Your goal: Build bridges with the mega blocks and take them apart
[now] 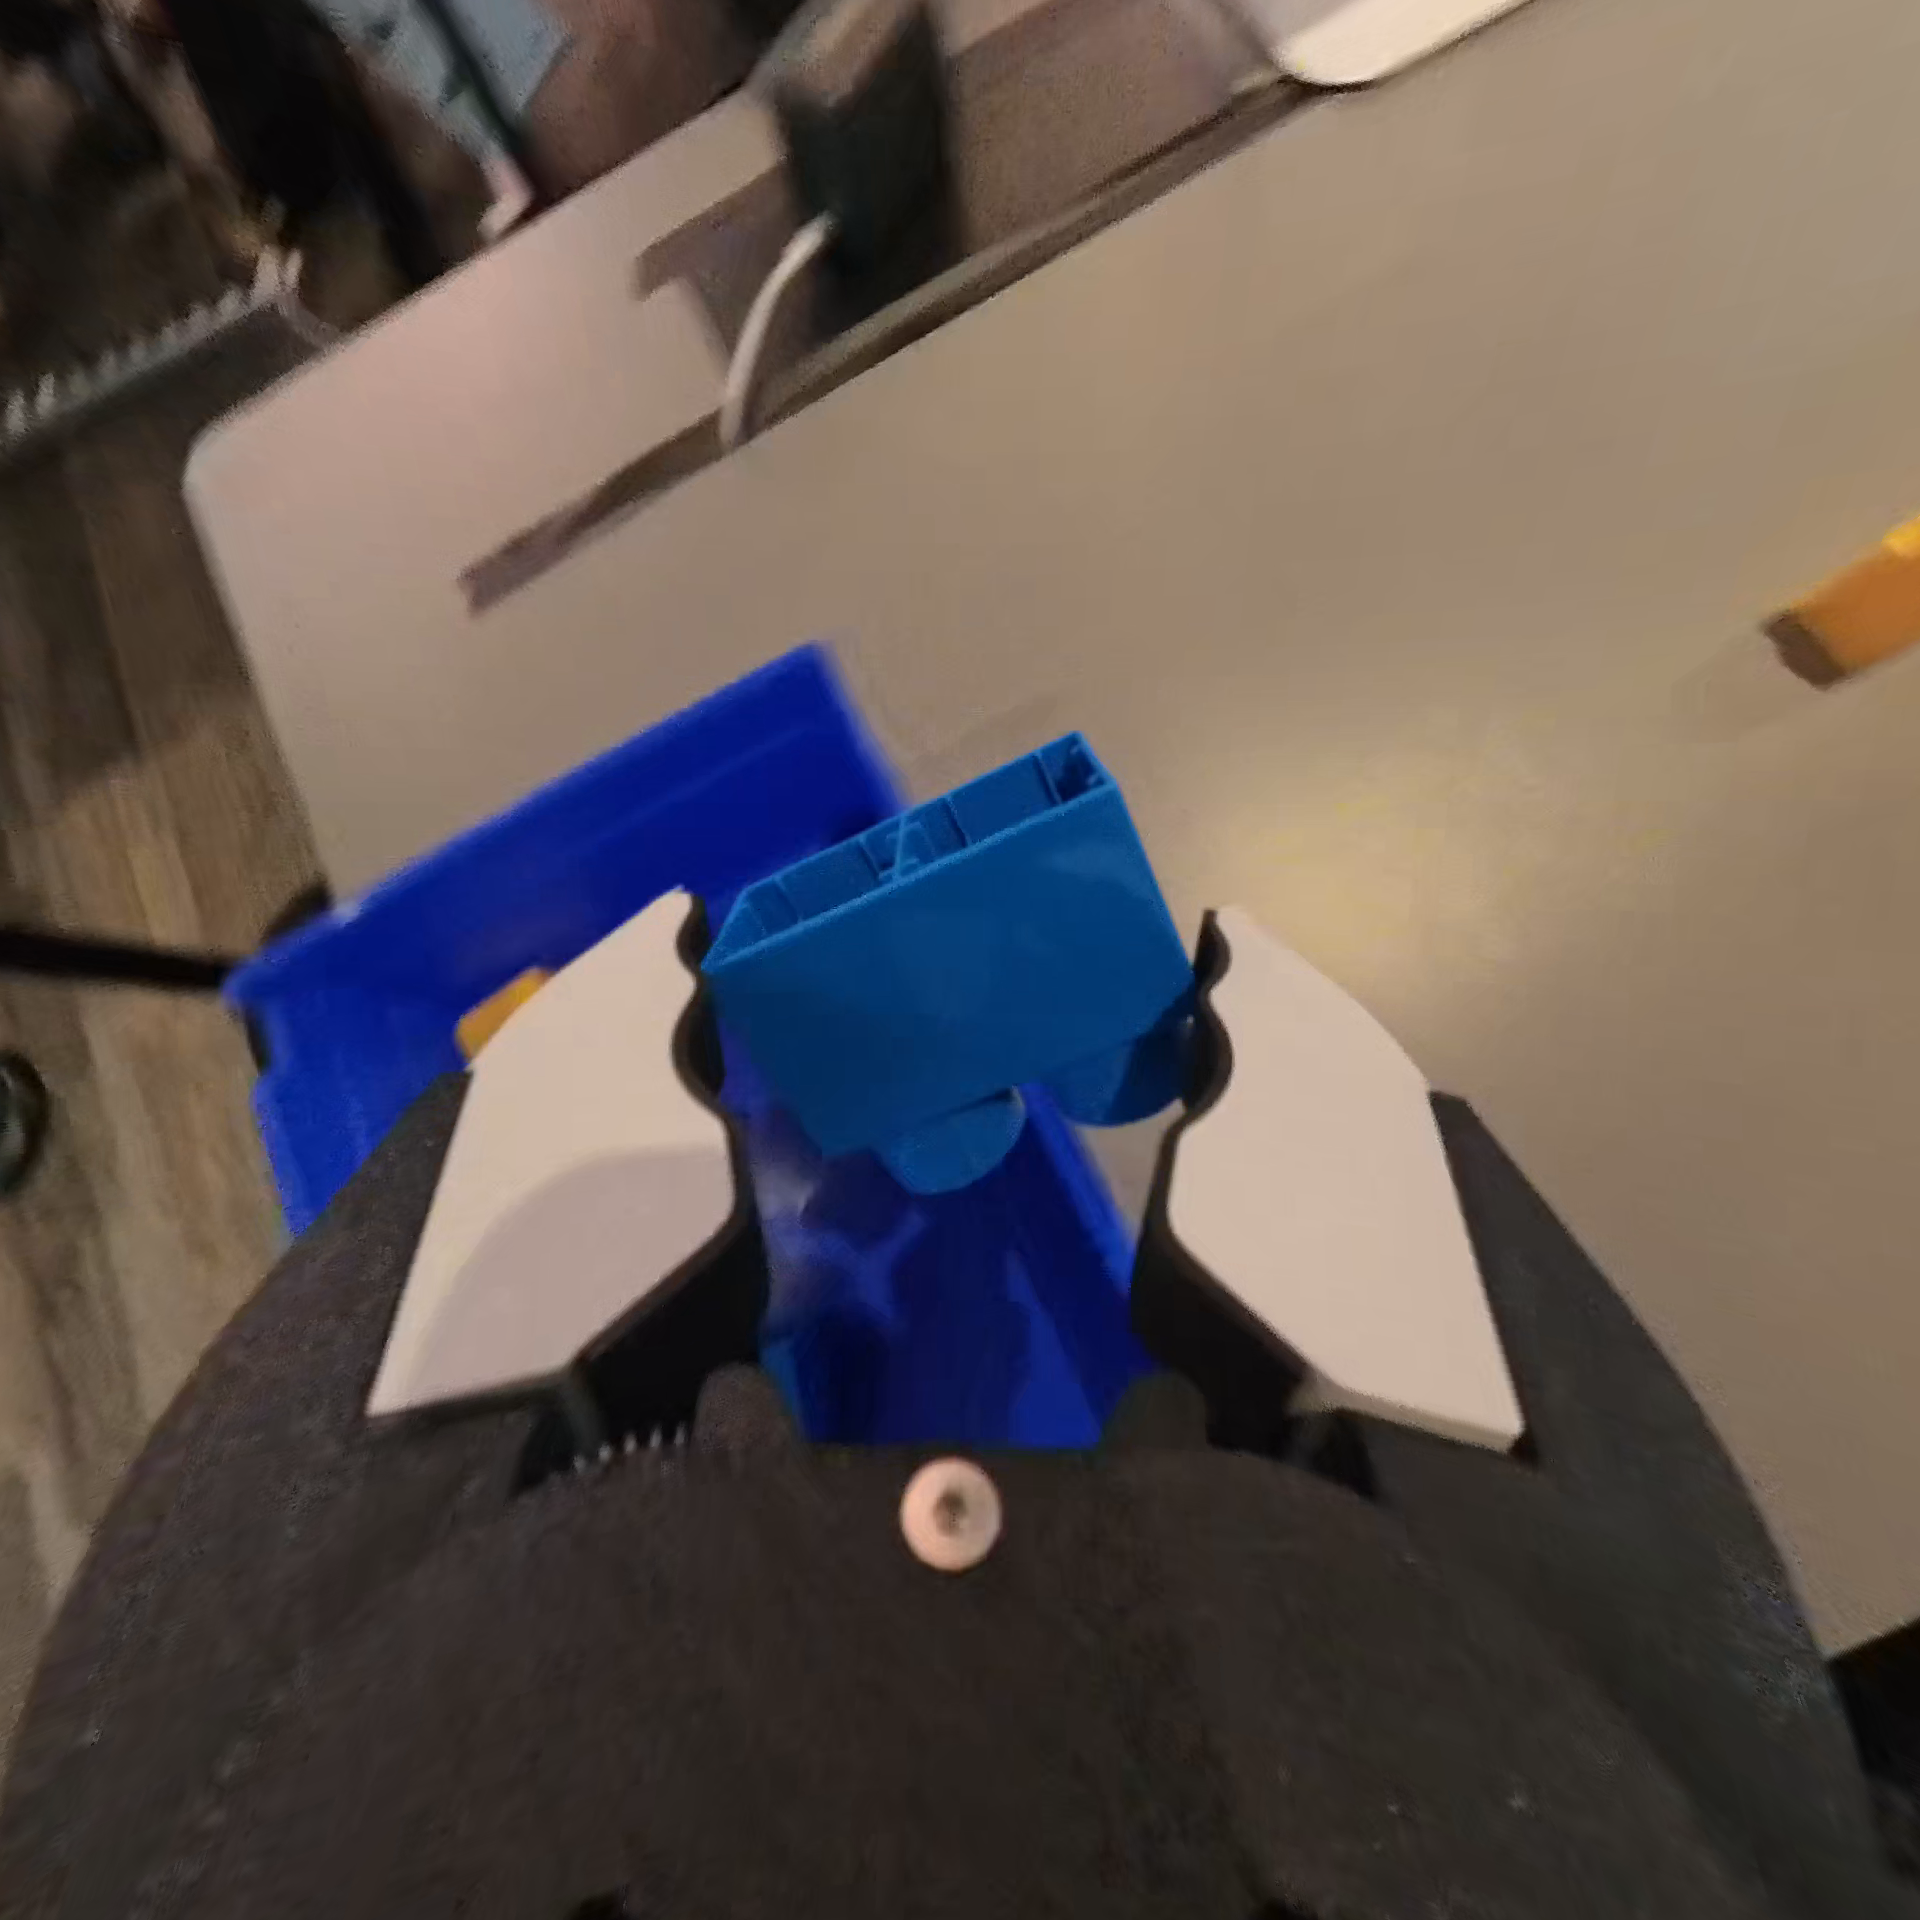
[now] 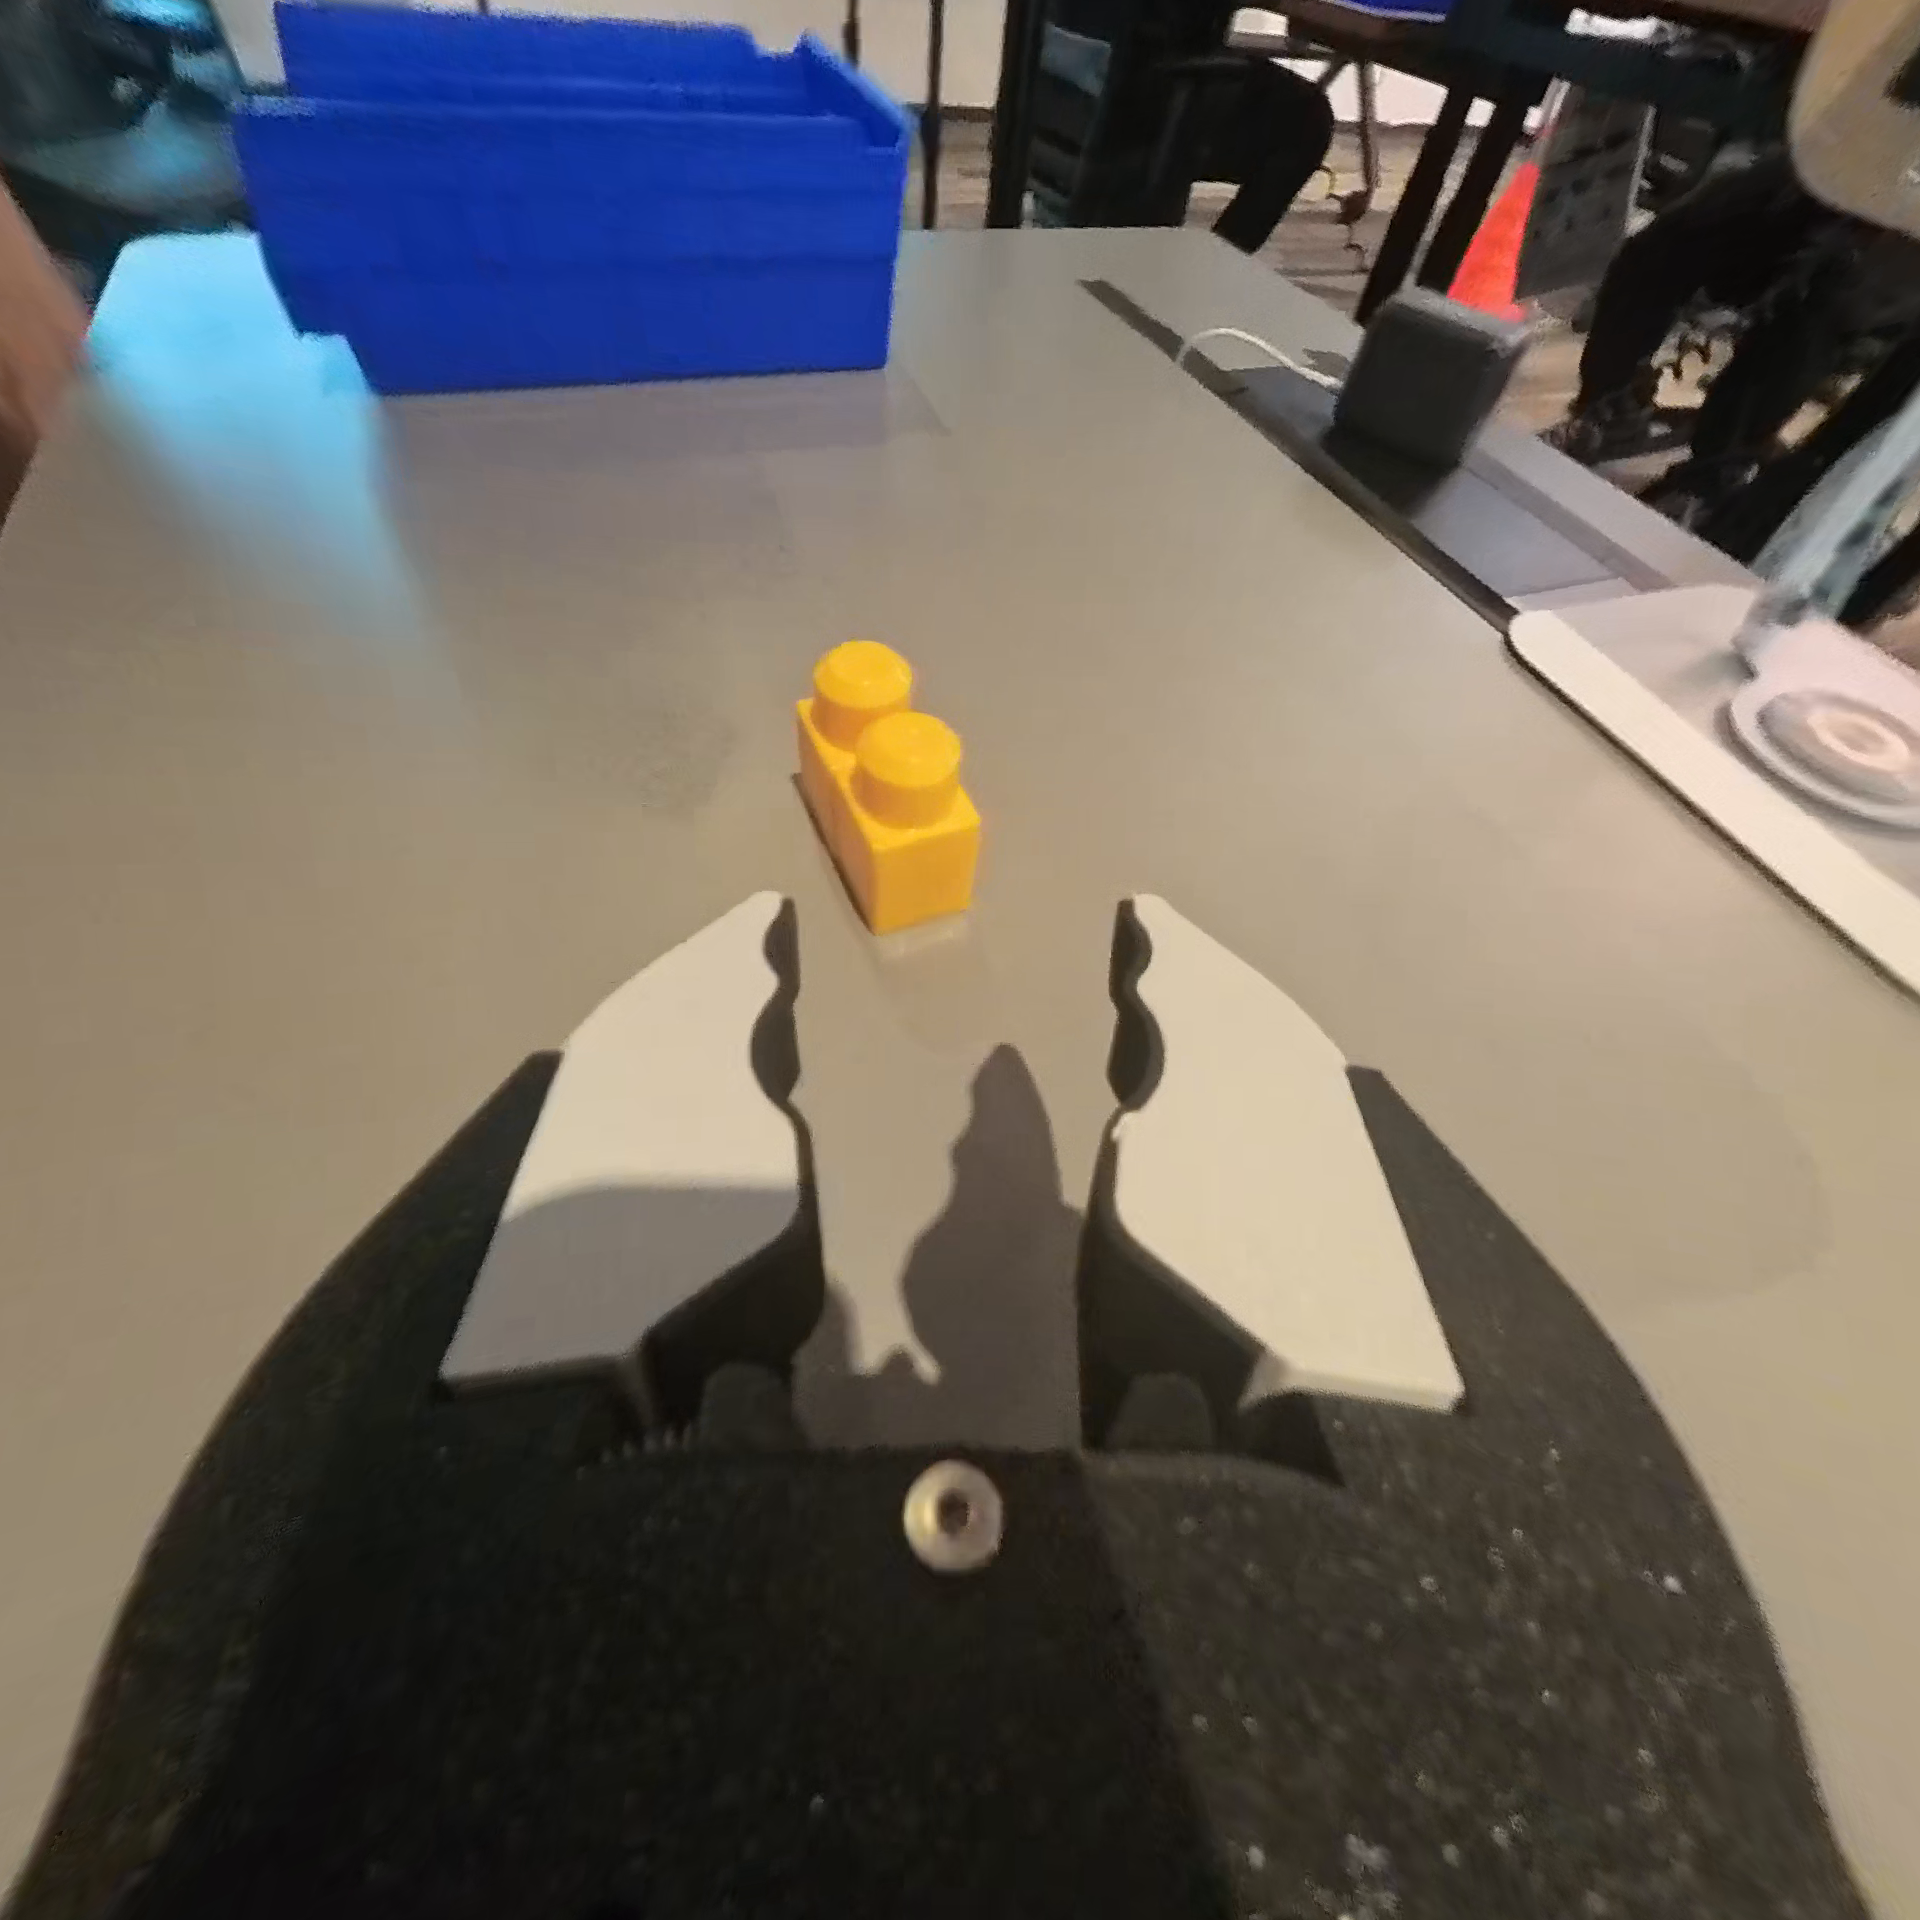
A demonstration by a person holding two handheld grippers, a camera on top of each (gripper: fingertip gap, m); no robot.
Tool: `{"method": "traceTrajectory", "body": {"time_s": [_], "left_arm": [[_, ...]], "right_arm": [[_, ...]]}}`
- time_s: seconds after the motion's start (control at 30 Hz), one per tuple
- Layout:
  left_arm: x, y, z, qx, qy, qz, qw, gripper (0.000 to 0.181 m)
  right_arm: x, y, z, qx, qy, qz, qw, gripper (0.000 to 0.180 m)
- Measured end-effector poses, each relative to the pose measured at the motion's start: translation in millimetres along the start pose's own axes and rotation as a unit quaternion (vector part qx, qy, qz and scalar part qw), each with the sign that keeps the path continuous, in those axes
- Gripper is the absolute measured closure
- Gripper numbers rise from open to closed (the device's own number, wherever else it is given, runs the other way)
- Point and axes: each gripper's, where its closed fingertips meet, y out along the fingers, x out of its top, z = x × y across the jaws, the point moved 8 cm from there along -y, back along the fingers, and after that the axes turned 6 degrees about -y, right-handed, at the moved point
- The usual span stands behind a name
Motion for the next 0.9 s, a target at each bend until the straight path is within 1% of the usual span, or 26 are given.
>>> {"method": "traceTrajectory", "body": {"time_s": [0.1, 0.23, 0.3, 0.33, 0.4, 0.47, 0.5, 0.6, 0.73, 0.83, 0.87, 0.9], "left_arm": [[29, 19, -65, -0.044, 0.098, 0.005, 0.994, 0.093], [56, 52, -146, -0.114, 0.178, 0.007, 0.977, 0.093], [66, 68, -179, -0.135, 0.214, 0.005, 0.968, 0.093], [70, 75, -195, -0.145, 0.230, 0.002, 0.962, 0.093], [77, 86, -223, -0.169, 0.258, -0.001, 0.951, 0.093], [83, 95, -246, -0.184, 0.284, -0.001, 0.941, 0.093], [86, 97, -257, -0.191, 0.297, -0.002, 0.936, 0.093], [93, 101, -280, -0.205, 0.323, -0.005, 0.924, 0.093], [101, 105, -298, -0.219, 0.342, -0.004, 0.914, 0.093], [103, 108, -307, -0.224, 0.353, -0.003, 0.908, 0.093], [104, 109, -310, -0.224, 0.355, -0.003, 0.908, 0.093], [105, 111, -311, -0.225, 0.356, -0.003, 0.907, 0.093]], "right_arm": [[9, -8, -10, -0.001, 0.083, -0.022, 0.996, 0.124], [32, -20, -23, 0.020, 0.199, -0.050, 0.979, 0.128], [45, -20, -25, 0.051, 0.259, -0.071, 0.962, 0.128], [50, -17, -25, 0.073, 0.290, -0.077, 0.951, 0.124], [56, -9, -28, 0.109, 0.353, -0.079, 0.926, 0.120], [60, -1, -29, 0.149, 0.393, -0.071, 0.905, 0.119], [60, 3, -30, 0.164, 0.404, -0.064, 0.898, 0.118], [59, 12, -33, 0.175, 0.432, -0.039, 0.884, 0.109], [62, 19, -36, 0.194, 0.445, -0.016, 0.874, 0.108], [64, 23, -35, 0.204, 0.439, 0.005, 0.875, 0.110], [64, 25, -34, 0.209, 0.438, 0.012, 0.874, 0.111], [64, 27, -32, 0.217, 0.437, 0.016, 0.872, 0.116]]}}
